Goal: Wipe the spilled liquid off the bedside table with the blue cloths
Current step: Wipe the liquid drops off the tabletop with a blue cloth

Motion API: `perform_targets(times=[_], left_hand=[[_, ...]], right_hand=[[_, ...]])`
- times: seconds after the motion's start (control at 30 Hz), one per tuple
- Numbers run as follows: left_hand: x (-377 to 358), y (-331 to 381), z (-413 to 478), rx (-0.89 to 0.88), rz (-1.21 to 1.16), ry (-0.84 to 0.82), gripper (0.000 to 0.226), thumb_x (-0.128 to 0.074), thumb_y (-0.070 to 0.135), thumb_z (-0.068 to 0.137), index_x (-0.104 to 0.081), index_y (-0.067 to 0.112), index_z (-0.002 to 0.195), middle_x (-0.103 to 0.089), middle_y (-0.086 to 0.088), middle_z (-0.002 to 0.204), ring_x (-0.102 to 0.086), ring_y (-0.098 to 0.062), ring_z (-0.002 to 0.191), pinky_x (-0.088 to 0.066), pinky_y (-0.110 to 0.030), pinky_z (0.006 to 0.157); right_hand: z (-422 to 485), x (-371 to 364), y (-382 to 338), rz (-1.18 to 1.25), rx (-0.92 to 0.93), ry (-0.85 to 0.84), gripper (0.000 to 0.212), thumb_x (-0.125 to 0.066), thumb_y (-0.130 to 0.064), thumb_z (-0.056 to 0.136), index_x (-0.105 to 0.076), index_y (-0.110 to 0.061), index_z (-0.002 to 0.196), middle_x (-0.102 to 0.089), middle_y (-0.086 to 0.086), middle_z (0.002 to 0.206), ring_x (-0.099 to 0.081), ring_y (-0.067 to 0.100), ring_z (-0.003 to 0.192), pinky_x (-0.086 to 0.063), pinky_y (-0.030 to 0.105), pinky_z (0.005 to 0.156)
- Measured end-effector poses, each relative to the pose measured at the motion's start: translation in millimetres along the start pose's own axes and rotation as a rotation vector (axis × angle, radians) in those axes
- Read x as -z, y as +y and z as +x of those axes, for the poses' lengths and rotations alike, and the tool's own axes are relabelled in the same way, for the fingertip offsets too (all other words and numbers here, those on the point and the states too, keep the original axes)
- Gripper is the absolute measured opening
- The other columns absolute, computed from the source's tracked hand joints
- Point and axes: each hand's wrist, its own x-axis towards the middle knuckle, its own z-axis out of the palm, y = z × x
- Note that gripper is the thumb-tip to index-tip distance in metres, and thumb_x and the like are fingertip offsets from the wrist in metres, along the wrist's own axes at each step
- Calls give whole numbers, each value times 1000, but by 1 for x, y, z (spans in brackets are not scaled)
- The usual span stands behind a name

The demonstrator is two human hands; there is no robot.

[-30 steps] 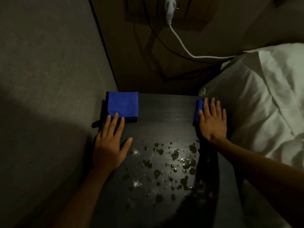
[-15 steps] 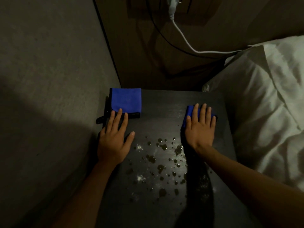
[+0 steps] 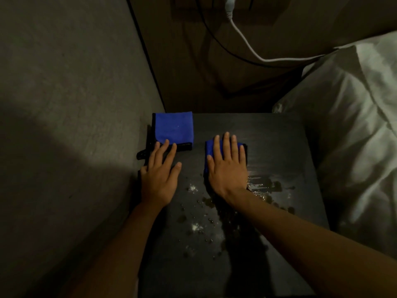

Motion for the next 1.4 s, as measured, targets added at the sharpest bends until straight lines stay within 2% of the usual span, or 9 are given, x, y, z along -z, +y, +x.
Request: perform_targets(times=[0.27,0.37,0.47,0.63,0.73,1.03,1.17,1.27,1.4], left_hand=[[8,7,2,36,-163,51,67,-11,62,88,-31,39,148,-18,13,161,-3,-10,149,-7,-52,115],[13,6,2,29,-197,48,77,-6,68,83,-34,37,148,-21,11,160,-6,-11,148,-12,-53,117],[15,6,3,39,-233,46,76,-7,68,83,-37,37,146,-25,10,158,-13,-13,147,-19,-55,116],[15,11,8,90,-274,50,72,-9,66,85,-43,38,141,-32,11,153,-25,-14,141,-23,-58,111],[14,8,9,75,-287,59,74,-8,66,84,-46,35,139,-36,8,150,-31,-15,136,-29,-56,108],[8,-2,13,-4,-285,75,68,-12,60,89,-49,32,138,-40,9,144,-34,-12,130,-35,-52,106],[3,-8,16,-31,-257,84,46,-27,45,101,-47,31,139,-39,7,146,-31,-6,127,-34,-45,107],[0,-14,19,-37,-273,106,35,-38,34,104,-48,32,137,-41,6,144,-21,12,113,-32,-37,107],[7,-8,19,-13,-380,103,27,-39,35,103,-57,37,122,-48,10,131,-33,12,102,-35,-33,104]], right_hand=[[-11,1,-13,98,77,18,71,-19,-55,106,15,-21,159,24,12,165,23,24,152,16,39,122],[-20,-9,-23,139,-44,110,76,-23,-59,104,-1,-13,161,5,17,169,8,28,156,9,40,123],[-28,-19,-41,95,-79,190,68,-15,-49,108,-13,-5,160,-11,20,168,-3,33,156,-6,46,126],[-29,-25,-61,96,-53,148,71,0,-47,102,-2,-3,158,-2,20,168,3,32,156,-6,46,127],[-27,-25,-71,94,40,85,71,11,-47,99,10,-6,156,11,16,167,15,29,154,2,45,127],[-28,-27,-83,47,107,40,68,16,-45,98,18,-6,154,22,18,163,22,29,152,8,45,126],[-30,-24,-95,10,75,-1,70,-6,-46,105,23,-7,155,32,20,161,30,30,149,12,46,125],[-30,-27,-106,-21,93,1,80,-25,-47,105,22,-8,156,33,22,160,33,32,148,18,47,122],[-31,-31,-107,-4,178,17,78,-26,-46,105,20,-10,157,28,21,162,29,32,150,17,47,122]])
